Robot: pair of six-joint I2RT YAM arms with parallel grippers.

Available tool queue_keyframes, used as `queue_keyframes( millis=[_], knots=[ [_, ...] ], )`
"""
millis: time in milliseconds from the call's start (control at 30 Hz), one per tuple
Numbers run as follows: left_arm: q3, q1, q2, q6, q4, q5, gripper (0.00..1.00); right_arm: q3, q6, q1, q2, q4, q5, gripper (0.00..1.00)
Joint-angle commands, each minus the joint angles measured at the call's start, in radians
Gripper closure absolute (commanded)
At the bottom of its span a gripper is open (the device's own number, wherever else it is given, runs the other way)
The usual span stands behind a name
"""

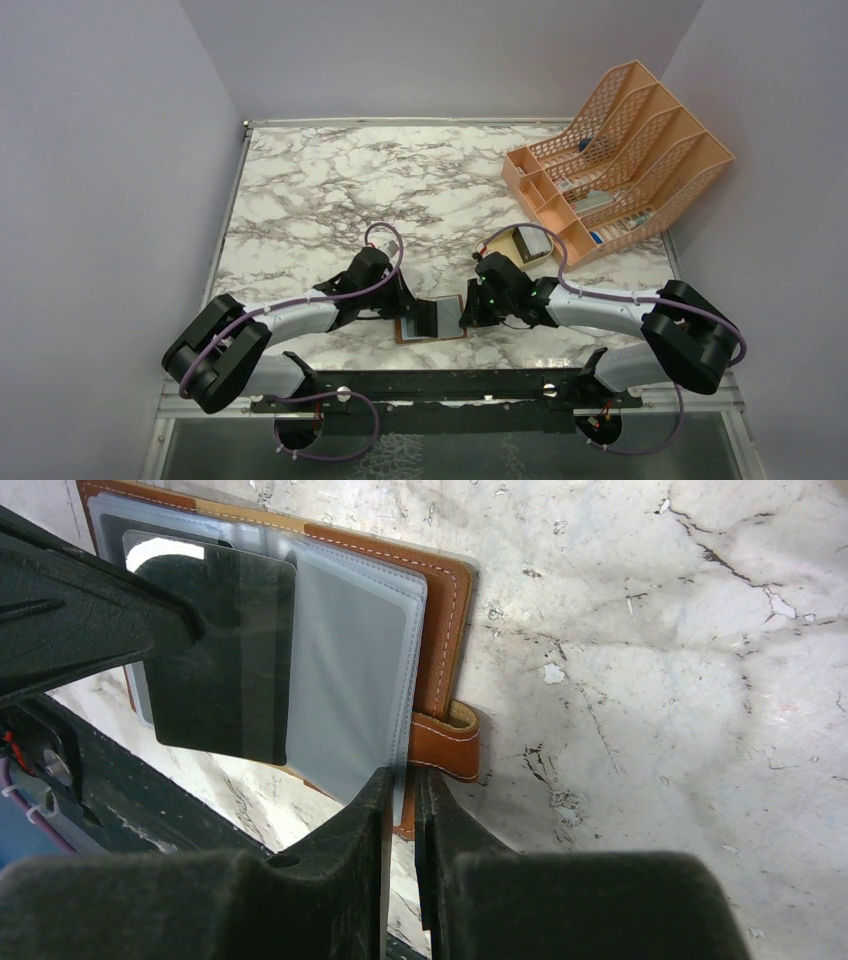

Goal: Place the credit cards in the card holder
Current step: Insert the credit card into the card holder.

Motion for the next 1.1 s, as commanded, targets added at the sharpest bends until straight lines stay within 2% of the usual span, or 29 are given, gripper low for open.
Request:
queue_keyframes(
  millis=[0, 700, 1067],
  knots=[
    [-0.012, 0.003, -0.015, -0.005, -0.131, -0.028, 1.0, -0.017, -0.006, 0.011, 0.015, -0.027, 0.009, 0.88],
    [0.017, 0.002, 0.075, -0.037, -0.067, 0.008, 1.0, -0.023, -0.001, 0.018, 0.014, -0.018, 0.002, 0.86],
    [-0.012, -0.001, 0.078, -0.051, 0.028, -0.016, 1.0, -0.044, 0.038, 0.02, 0.001, 0.004, -0.014, 0.86]
  ],
)
